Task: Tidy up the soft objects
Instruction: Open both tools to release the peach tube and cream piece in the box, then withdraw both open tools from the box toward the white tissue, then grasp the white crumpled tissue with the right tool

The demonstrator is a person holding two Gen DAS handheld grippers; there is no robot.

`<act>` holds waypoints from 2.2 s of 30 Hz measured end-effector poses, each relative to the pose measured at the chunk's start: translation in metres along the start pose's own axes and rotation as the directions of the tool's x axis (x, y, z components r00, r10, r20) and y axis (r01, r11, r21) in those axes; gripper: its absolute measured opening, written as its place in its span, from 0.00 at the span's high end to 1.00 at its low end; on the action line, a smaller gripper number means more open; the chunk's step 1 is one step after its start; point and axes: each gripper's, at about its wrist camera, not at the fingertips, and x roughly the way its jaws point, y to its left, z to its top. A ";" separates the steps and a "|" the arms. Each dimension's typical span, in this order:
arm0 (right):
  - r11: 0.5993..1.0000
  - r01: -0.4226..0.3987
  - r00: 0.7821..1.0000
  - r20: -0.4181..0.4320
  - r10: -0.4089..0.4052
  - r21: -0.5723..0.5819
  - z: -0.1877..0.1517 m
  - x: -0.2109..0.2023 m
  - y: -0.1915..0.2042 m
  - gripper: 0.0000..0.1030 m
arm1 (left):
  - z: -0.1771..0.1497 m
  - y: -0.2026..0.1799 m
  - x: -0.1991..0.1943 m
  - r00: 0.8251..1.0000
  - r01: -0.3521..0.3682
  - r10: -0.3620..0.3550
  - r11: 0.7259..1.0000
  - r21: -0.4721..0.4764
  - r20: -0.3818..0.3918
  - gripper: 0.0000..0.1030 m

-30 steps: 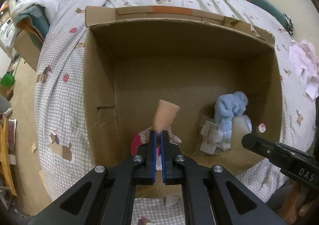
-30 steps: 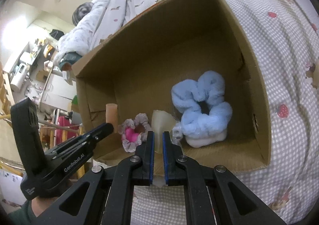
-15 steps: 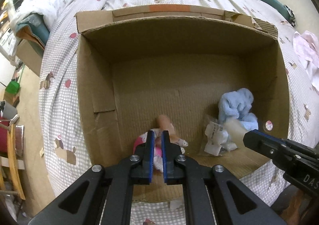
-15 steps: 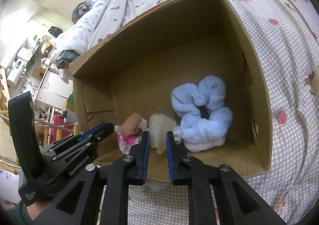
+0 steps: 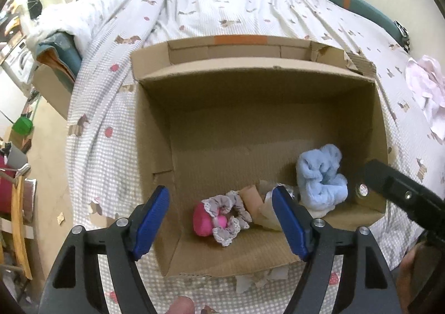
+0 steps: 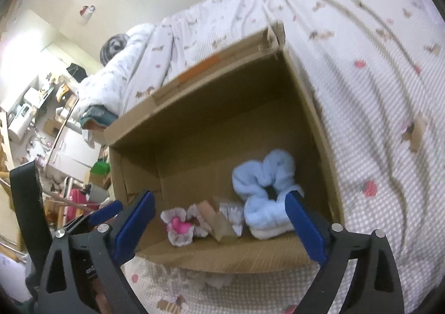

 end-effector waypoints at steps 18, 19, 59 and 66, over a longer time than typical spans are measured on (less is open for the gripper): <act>0.989 0.114 0.991 0.084 -0.106 -0.096 -0.018 -0.035 0.016 0.00 | -0.020 0.020 -0.031 1.000 -0.016 0.017 0.997 -0.070 0.024 0.01; 0.989 0.114 0.991 0.084 -0.106 -0.098 -0.020 -0.036 0.016 0.00 | -0.023 0.021 -0.034 1.000 -0.009 0.011 0.998 -0.070 0.028 0.01; 0.991 0.077 0.966 -0.238 -0.101 -0.108 -0.119 0.031 0.027 0.13 | -0.127 0.081 -0.017 0.990 0.067 -0.093 0.969 -0.238 -0.101 0.01; 0.975 0.104 0.963 -0.226 -0.148 -0.196 -0.101 0.068 0.054 0.17 | -0.127 0.087 -0.017 0.986 0.094 -0.129 0.956 -0.276 -0.108 0.00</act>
